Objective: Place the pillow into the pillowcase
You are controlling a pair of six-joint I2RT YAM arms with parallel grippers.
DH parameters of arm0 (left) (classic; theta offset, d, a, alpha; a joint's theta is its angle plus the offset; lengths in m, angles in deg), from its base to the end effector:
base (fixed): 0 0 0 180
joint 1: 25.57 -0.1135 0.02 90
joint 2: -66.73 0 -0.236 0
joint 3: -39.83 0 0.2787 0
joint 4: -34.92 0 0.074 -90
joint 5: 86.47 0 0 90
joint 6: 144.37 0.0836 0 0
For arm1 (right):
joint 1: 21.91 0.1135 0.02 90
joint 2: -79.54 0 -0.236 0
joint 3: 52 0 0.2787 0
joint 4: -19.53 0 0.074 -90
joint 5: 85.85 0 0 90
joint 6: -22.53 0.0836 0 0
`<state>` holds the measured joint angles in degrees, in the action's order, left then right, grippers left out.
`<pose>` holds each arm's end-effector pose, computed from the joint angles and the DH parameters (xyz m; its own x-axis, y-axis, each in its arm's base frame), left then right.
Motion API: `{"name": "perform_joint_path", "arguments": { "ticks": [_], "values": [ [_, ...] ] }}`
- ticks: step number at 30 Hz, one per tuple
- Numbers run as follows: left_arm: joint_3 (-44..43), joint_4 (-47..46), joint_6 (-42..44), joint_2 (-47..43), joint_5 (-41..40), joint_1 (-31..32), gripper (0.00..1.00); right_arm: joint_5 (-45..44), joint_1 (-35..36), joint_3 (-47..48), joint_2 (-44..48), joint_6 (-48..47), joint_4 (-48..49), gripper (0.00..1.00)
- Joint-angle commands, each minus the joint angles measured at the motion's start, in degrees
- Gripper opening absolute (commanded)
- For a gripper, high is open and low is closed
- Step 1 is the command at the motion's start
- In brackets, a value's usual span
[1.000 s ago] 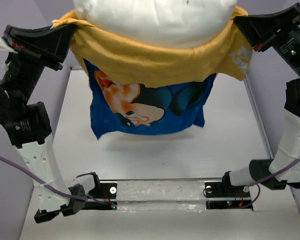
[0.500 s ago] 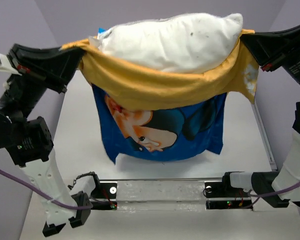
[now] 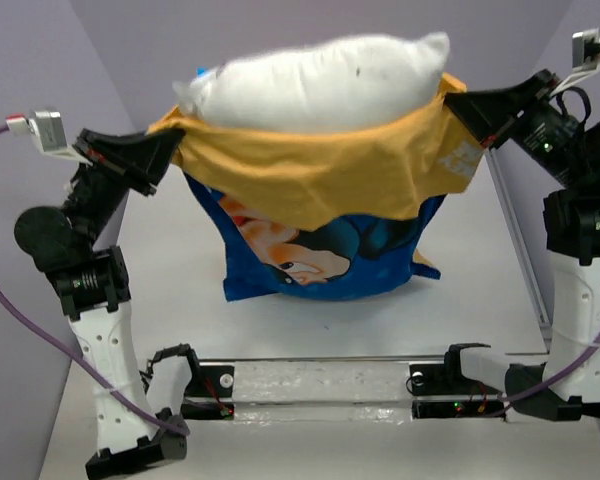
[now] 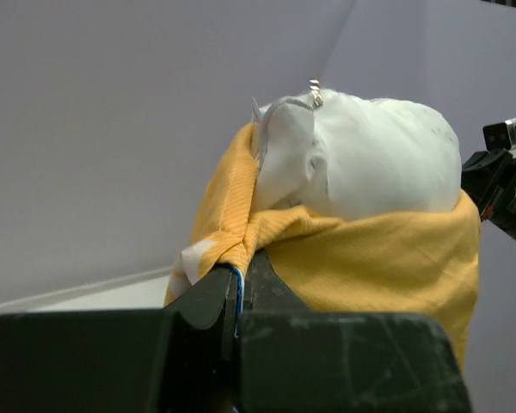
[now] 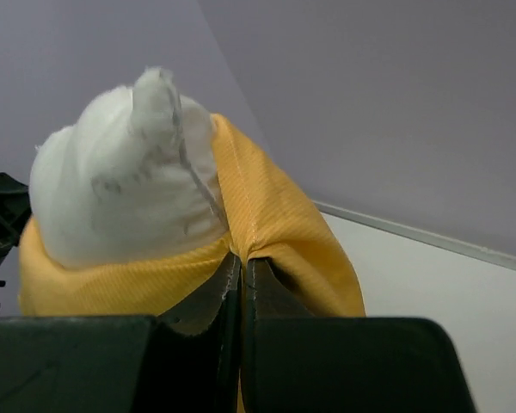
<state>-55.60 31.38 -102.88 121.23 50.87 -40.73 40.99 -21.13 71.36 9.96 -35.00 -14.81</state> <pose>0.1963 -0.0105 0.5797 0.2013 -0.4714 -0.8587 0.7247 0.6615 -0.1933 0.2345 0.0533 0.6064 -0.0286 0.4293 -0.9027 -0.6648 0.6662 0.3379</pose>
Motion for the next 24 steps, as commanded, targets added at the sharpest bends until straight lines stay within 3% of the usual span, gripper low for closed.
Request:
{"name": "perform_joint_path", "arguments": {
  "ticks": [1, 3, 5, 7, 9, 11, 12, 15, 16, 19, 21, 24],
  "values": [
    [11.65, -17.5, -7.47, 1.8, -0.74, 0.83, 0.0, 1.82, -0.16, -6.36, -3.85, 2.59, 11.62, 0.0],
    [-0.97, -17.43, -7.65, 5.42, -3.02, 1.45, 0.0, 1.13, 0.72, -2.15, -9.23, 3.91, 13.03, 0.0],
    [-8.81, -10.81, -2.86, 8.5, -5.05, 5.37, 0.0, 3.23, 1.94, 12.85, -15.64, 2.87, 6.21, 0.0],
    [-6.58, -8.39, 2.69, 4.07, -8.64, 8.29, 0.0, -0.35, 3.61, 13.27, -12.53, -1.7, 5.12, 0.0],
    [-4.1, -8.12, 4.82, 1.15, -11.98, 9.18, 0.0, -2.02, 3.62, 7.14, -2.65, -3.1, 11.32, 0.0],
    [-7.33, -5.74, 6.76, 0.95, -12.01, 9.18, 0.0, -4.22, 3.62, -1.14, 1.8, -3.46, 14.17, 0.0],
    [-7.96, -6.7, 5.02, 1.31, -10.61, 9.7, 0.0, -5.54, 3.62, -0.2, 1.47, -5.64, 13.31, 0.0],
    [-8.13, -9.86, -0.58, 4.47, -6.94, 11.81, 0.0, -1.2, 3.62, 19.53, -10.11, -7.24, -4.41, 0.0],
    [-9.71, -10.92, -0.44, 4.21, -7.08, 12.51, 0.0, -0.37, 3.62, 21.76, -9.26, -6.63, -3.32, 0.0],
    [-19.98, -0.09, 7.45, 2.55, -12.78, 13.75, 0.0, -6.15, 3.62, 19.59, -1.73, -6.19, 2.75, 0.0],
    [-17.92, -2.04, 6.07, -0.17, -10.08, 13.66, 0.0, -4.25, 3.62, 18.36, -0.12, -5.58, 2.4, 0.0],
    [-12.98, 1.45, 10.52, -1.24, -13.76, 13.66, 0.0, -4.32, 3.62, 12.02, 1.29, -5.4, 4.24, 0.0]
  ]
}}
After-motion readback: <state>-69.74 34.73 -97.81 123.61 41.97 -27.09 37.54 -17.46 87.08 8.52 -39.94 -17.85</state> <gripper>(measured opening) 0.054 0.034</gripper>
